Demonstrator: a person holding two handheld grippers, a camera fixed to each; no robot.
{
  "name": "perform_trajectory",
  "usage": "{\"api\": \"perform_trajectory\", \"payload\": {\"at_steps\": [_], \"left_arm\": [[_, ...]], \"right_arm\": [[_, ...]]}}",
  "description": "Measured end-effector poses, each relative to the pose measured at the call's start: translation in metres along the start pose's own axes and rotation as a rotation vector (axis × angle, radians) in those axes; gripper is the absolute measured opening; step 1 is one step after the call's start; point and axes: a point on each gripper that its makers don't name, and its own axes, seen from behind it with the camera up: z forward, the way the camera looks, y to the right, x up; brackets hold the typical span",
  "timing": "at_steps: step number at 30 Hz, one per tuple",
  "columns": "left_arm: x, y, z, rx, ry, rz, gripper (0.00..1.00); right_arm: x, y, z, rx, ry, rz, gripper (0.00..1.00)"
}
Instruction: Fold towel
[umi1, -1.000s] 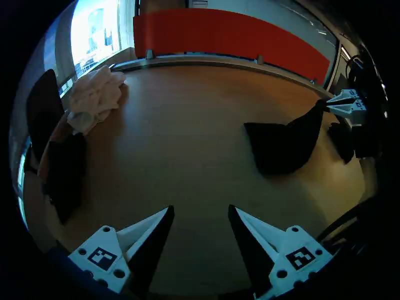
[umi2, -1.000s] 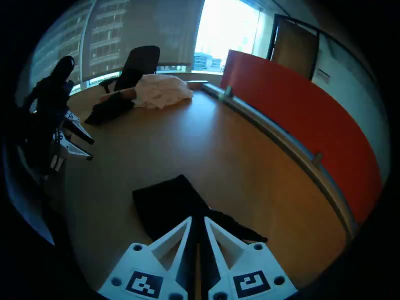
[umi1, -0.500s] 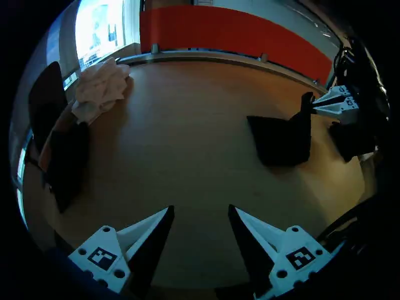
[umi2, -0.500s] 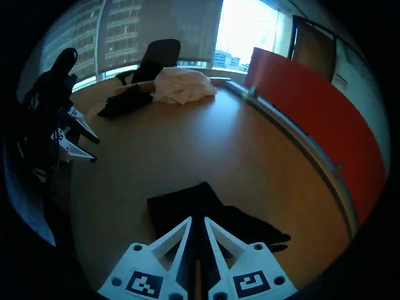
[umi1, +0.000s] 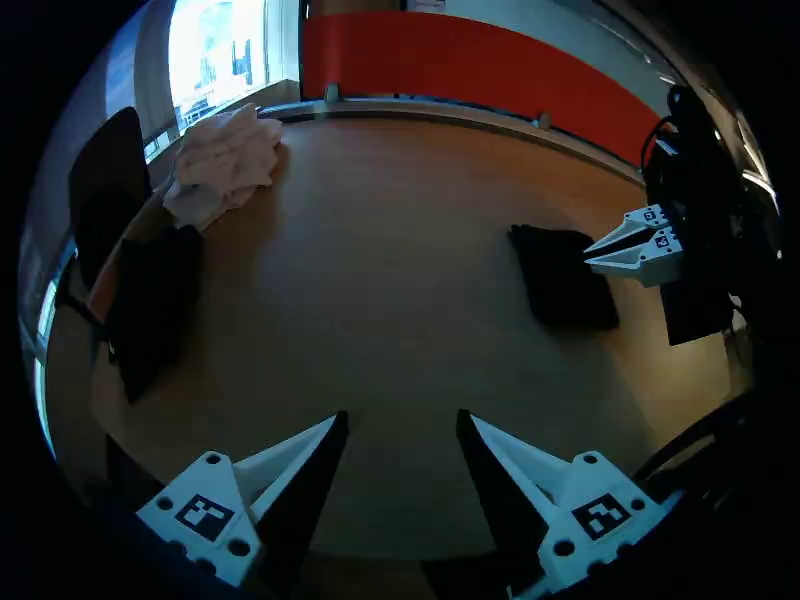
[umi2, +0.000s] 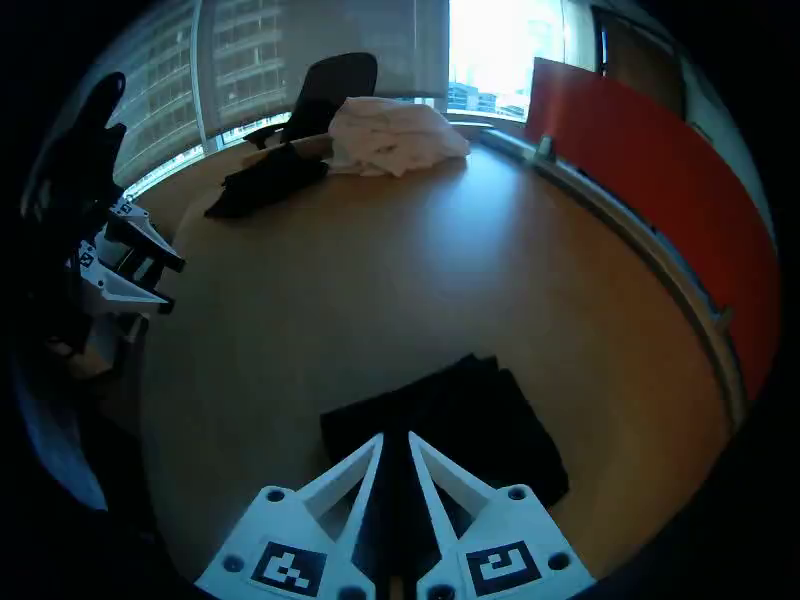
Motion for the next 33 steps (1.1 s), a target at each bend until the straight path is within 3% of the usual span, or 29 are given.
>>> {"api": "perform_trajectory", "payload": {"at_steps": [7, 11, 13, 16, 19, 33], "left_arm": [[-0.002, -0.003, -0.001, 0.001, -0.001, -0.003, 0.8], [0.001, -0.003, -0.001, 0.0, 0.001, 0.004, 0.8], [0.002, -0.002, -0.001, -0.001, 0.003, 0.006, 0.79], [0.003, -0.002, -0.001, -0.002, 0.004, 0.006, 0.79], [0.003, -0.001, -0.001, -0.003, 0.006, 0.006, 0.8], [0.006, 0.001, -0.002, -0.004, 0.012, 0.015, 0.8]], "right_arm": [[0.001, 0.001, -0.003, -0.006, 0.0, -0.002, 0.02], [0.002, 0.003, -0.008, -0.018, 0.005, -0.002, 0.07], [0.002, 0.004, -0.01, -0.024, 0.008, 0.003, 0.23], [0.001, 0.005, -0.013, -0.033, 0.011, 0.013, 0.58], [-0.003, 0.006, -0.016, -0.046, 0.011, 0.025, 0.73], [-0.03, 0.009, -0.029, -0.094, -0.007, 0.08, 0.75]]}}
